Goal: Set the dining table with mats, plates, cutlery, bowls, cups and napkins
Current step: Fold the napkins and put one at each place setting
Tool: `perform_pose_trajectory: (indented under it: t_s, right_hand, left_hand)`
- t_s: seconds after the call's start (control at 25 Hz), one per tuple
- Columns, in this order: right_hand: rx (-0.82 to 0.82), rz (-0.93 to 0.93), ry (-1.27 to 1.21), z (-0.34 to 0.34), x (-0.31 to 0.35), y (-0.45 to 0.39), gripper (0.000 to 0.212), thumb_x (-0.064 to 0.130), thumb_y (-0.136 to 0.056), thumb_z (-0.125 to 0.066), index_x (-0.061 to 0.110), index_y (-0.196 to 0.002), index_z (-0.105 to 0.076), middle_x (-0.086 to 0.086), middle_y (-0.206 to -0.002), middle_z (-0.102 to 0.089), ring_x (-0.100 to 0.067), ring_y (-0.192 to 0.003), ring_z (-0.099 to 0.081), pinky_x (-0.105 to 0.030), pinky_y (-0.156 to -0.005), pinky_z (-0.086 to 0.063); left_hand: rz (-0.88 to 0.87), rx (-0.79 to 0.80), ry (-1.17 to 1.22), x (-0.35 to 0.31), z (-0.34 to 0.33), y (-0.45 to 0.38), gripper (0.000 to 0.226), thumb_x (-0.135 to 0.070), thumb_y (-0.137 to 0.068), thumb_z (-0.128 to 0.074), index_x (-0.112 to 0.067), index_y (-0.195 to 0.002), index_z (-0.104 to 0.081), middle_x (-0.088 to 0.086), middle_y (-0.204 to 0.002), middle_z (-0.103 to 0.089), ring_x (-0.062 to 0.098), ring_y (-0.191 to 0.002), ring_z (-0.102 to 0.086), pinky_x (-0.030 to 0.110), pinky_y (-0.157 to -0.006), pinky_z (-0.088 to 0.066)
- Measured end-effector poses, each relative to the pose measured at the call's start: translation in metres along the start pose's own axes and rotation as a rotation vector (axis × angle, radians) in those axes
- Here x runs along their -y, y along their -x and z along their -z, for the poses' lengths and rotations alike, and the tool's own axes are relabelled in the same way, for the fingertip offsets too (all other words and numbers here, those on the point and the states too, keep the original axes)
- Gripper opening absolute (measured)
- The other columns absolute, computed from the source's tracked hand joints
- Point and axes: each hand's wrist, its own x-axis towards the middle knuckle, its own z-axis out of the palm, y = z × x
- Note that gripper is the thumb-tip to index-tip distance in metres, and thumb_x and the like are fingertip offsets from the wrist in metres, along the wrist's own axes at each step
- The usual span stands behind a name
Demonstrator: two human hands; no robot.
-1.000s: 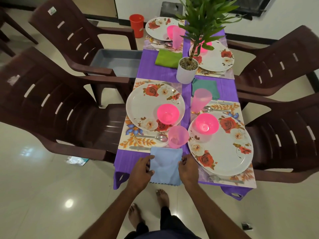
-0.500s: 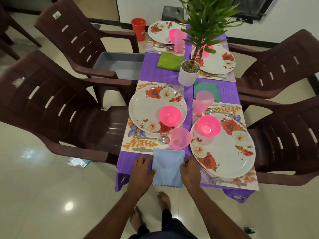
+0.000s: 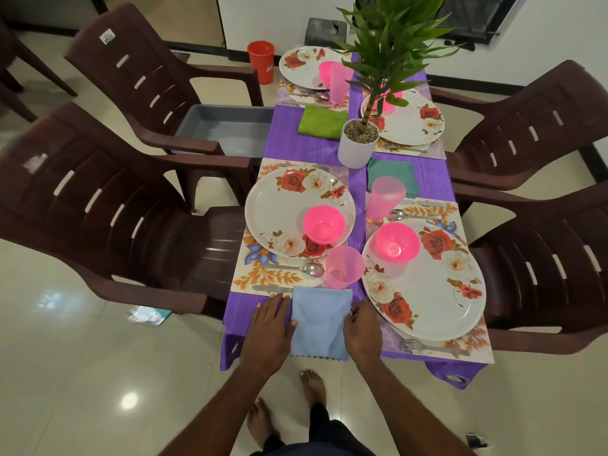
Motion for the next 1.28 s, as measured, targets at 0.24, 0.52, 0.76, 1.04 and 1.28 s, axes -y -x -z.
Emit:
perform_pose_trajectory:
  t_s: [0.24,0.52,0.76,1.04,1.28]
  right_hand:
    - [-0.005,0.005,0.0,-0.003,-0.001,0.0,0.009,0.016,-0.097,-0.061,0.017,-0.094,-0.052,-0.001,-0.09,-0.06,-0.021,-0.088,-0.059,-0.029,-0.073,-0.043]
    - [-0.015,0.001,0.002,-0.003,-0.003,0.002,0.011,0.015,-0.098,-0.06,0.019,-0.094,-0.05,0.001,-0.09,-0.058,-0.018,-0.086,-0.055,-0.029,-0.072,-0.04]
    - [-0.022,0.035,-0.002,-0.004,-0.007,0.002,0.008,0.018,-0.098,-0.06,0.01,-0.1,-0.057,0.002,-0.091,-0.057,-0.019,-0.088,-0.057,-0.029,-0.074,-0.041]
    - [-0.05,0.282,-0.003,-0.009,-0.033,0.009,0.04,0.033,-0.096,-0.049,0.008,-0.126,-0.058,-0.006,-0.111,-0.059,-0.017,-0.099,-0.052,-0.03,-0.078,-0.043]
    - [-0.042,0.32,-0.063,-0.01,-0.033,0.013,0.065,0.049,-0.091,-0.032,0.004,-0.13,-0.06,-0.012,-0.111,-0.066,-0.027,-0.103,-0.059,-0.03,-0.08,-0.042]
  left_hand:
    - [-0.021,0.016,-0.036,0.001,0.003,0.0,0.061,-0.05,-0.105,-0.029,-0.019,-0.157,-0.031,0.003,-0.163,-0.033,0.023,-0.151,-0.03,0.039,-0.125,-0.015]
    - [-0.009,0.079,-0.058,0.003,0.003,0.0,0.069,-0.051,-0.104,-0.043,-0.021,-0.161,-0.019,-0.001,-0.168,-0.02,0.02,-0.155,-0.017,0.038,-0.126,-0.009]
    - [-0.011,0.08,-0.06,0.003,0.003,0.0,0.072,-0.048,-0.103,-0.049,-0.021,-0.161,-0.017,-0.001,-0.168,-0.019,0.02,-0.156,-0.014,0.038,-0.126,-0.006]
    - [-0.08,0.09,-0.175,0.006,-0.002,0.002,0.067,-0.048,-0.105,-0.042,-0.032,-0.162,-0.009,0.003,-0.17,-0.012,0.026,-0.157,-0.008,0.042,-0.125,-0.004]
    - [-0.132,0.108,-0.194,0.005,-0.008,0.005,0.061,-0.036,-0.109,-0.037,-0.025,-0.163,-0.009,-0.001,-0.17,-0.011,0.022,-0.158,-0.006,0.045,-0.124,0.001]
